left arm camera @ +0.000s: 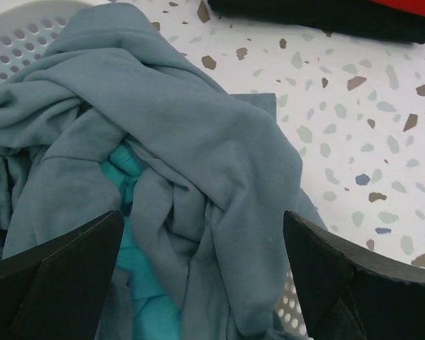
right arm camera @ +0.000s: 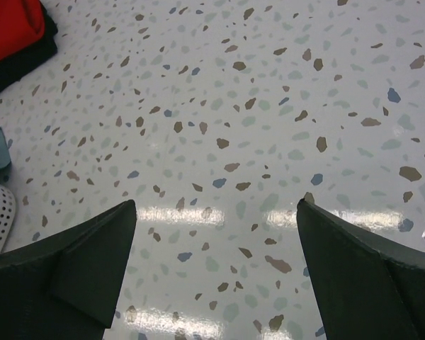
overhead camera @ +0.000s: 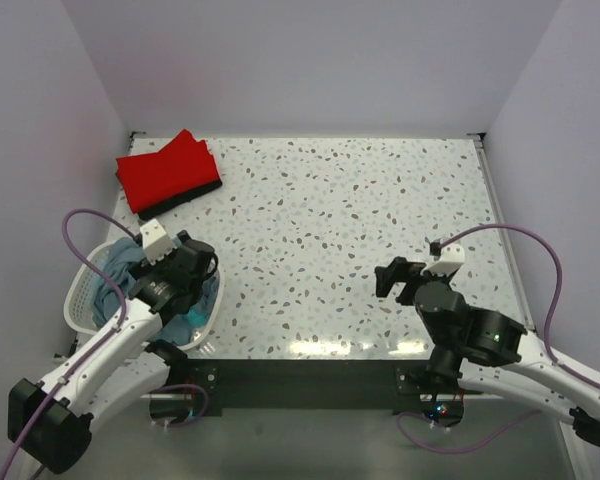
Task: Fold and stack the t-shirts
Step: Grab the tshirt from the pile
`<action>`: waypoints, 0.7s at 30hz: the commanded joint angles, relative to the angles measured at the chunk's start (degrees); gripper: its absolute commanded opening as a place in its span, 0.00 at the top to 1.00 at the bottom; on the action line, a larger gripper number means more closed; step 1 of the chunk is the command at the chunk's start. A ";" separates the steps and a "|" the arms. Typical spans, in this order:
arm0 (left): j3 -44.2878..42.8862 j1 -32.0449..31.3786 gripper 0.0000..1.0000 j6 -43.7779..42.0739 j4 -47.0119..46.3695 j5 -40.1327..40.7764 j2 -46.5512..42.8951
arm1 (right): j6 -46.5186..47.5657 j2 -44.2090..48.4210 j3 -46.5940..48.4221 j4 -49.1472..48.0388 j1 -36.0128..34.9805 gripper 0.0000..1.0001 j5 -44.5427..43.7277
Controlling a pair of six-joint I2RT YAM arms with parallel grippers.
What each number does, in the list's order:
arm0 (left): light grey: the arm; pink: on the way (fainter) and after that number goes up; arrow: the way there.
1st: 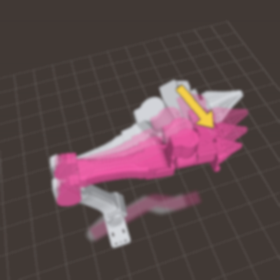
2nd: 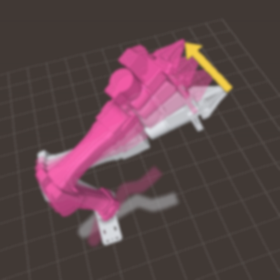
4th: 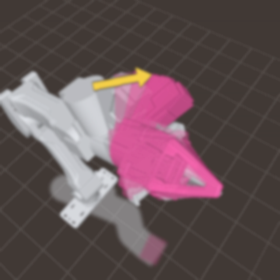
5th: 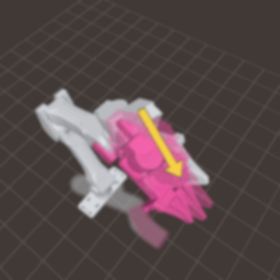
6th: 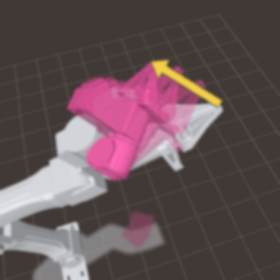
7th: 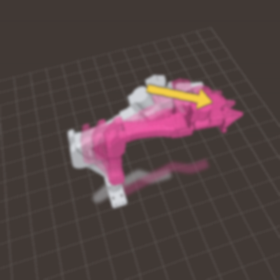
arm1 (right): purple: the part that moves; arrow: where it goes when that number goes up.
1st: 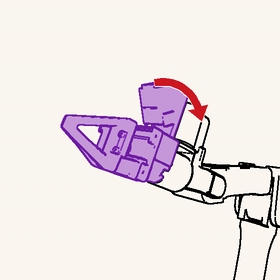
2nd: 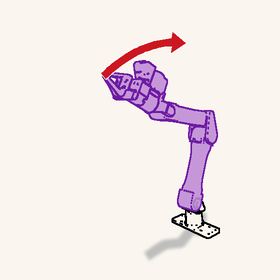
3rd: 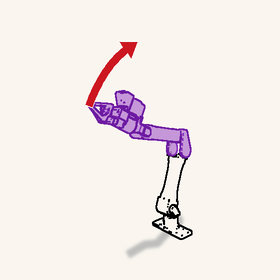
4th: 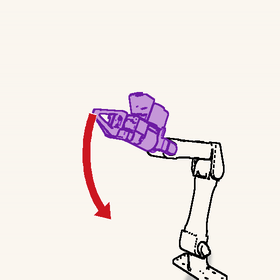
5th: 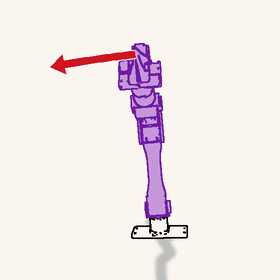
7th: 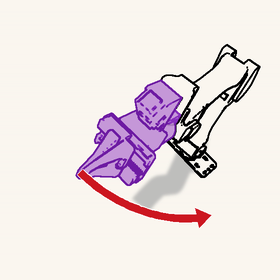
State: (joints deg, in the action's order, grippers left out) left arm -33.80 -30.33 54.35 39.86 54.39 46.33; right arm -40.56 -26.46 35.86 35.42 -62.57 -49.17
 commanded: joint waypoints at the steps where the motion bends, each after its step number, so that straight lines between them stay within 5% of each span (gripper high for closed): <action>1: 0.32 4.30 0.00 -2.49 -5.31 -0.17 1.92 | 0.12 -1.58 1.67 0.62 -0.10 0.01 0.30; 9: 2.60 11.16 0.02 -6.97 -12.69 -3.06 8.07 | 4.43 -2.98 1.06 -3.86 -0.10 0.01 -1.81; 12: 2.16 11.78 0.12 -7.76 -13.57 -3.41 9.04 | 6.54 -3.42 1.50 -6.59 -0.10 0.01 -1.72; 15: 2.42 11.96 0.33 -9.25 -15.07 -4.55 8.78 | 7.77 -4.74 2.55 -8.43 -0.10 0.01 -1.63; 19: 2.16 12.05 0.80 -10.40 -15.16 -4.47 7.99 | 9.26 -6.58 2.73 -10.89 -0.19 0.01 -0.93; 21: 1.37 12.05 0.91 -10.93 -14.90 -4.64 7.03 | 9.71 -7.46 2.81 -11.60 -0.10 0.01 -0.93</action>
State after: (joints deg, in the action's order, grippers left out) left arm -31.62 -18.76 44.99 27.42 49.50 55.11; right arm -33.08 -32.88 36.25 28.08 -62.57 -48.90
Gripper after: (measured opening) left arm 0.138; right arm 0.986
